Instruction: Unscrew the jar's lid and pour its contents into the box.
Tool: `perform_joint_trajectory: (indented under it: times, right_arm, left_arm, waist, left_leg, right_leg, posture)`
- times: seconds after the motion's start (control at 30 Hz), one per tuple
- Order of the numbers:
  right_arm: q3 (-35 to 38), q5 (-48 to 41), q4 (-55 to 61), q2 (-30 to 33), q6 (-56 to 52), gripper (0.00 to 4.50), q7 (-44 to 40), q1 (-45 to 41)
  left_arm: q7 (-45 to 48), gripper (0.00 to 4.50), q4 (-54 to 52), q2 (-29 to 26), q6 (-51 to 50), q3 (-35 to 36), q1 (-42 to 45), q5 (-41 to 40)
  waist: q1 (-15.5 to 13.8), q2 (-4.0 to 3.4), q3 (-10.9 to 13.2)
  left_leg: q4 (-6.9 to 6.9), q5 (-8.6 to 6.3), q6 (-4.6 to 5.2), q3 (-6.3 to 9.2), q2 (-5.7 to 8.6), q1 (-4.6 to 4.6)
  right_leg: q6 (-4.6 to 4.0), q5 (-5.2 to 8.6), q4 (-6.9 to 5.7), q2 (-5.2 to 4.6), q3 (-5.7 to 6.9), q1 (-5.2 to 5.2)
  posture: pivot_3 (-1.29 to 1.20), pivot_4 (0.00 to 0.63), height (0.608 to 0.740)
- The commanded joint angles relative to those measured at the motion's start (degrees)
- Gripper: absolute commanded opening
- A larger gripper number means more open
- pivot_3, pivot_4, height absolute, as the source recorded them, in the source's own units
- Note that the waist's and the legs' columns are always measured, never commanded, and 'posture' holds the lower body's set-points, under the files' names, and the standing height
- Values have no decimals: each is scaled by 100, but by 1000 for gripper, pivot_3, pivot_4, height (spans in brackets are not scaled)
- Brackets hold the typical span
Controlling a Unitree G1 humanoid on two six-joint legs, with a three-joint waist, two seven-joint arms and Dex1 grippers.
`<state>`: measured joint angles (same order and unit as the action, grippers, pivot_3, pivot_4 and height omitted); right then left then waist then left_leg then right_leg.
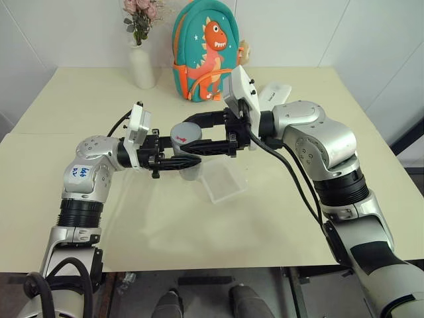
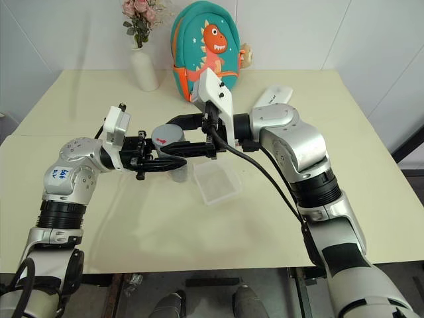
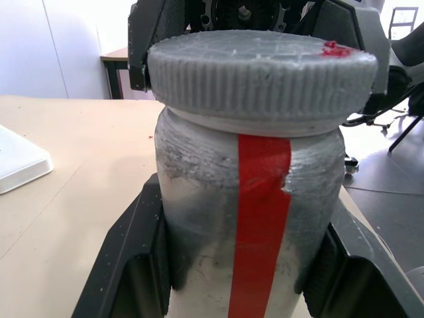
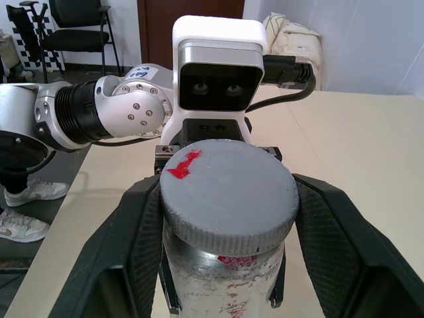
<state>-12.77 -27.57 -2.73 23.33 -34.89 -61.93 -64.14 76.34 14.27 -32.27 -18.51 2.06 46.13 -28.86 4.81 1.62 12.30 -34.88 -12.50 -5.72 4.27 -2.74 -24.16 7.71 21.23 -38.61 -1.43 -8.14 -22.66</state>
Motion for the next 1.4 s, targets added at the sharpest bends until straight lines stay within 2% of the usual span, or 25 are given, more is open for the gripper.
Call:
perform_joint_trajectory:
  times: [0.03,0.33,0.57,0.93,1.23,1.4]
  right_arm:
    - [576,44,335,-37,438,2526,381,-264]
    - [536,12,666,-128,309,2526,493,64]
    - [555,288,-25,118,813,2526,74,-496]
    - [614,402,-435,93,1271,2526,-237,-780]
    - [699,443,-392,101,1208,2526,-144,-670]
    - [971,653,-348,530,983,2526,302,-313]
  left_arm:
    - [152,2001,-61,92,-29,-332,-300,136]
    - [83,2001,-237,160,-131,-362,-406,88]
    - [251,2001,-209,41,-408,-458,-412,71]
    - [318,2001,-186,-10,-479,-479,-431,59]
    - [44,2001,-101,105,-239,-172,-94,-33]
    - [-206,2001,-555,-194,-522,286,212,-289]
  waist:
    - [0,0,0]
    - [1,-1,0]
    - [-3,-1,1]
    - [12,-22,19]
    - [-1,-22,19]
    - [-11,-22,19]
  left_leg:
    - [0,0,0,0,0,0]
    - [-2,0,0,0,0,-1]
    - [-11,0,0,0,0,0]
    - [-1,-1,1,2,-3,0]
    - [-8,0,0,2,-1,0]
    - [-8,0,0,2,-1,-1]
  right_leg:
    - [0,0,0,0,0,0]
    - [0,0,-3,0,0,0]
    - [0,0,-11,1,0,0]
    - [0,0,-1,3,3,0]
    - [0,0,-8,1,2,0]
    - [0,0,-5,0,2,0]
  posture:
    - [0,150,740]
    - [0,150,740]
    - [0,150,740]
    - [0,150,740]
    - [0,150,740]
    - [0,150,740]
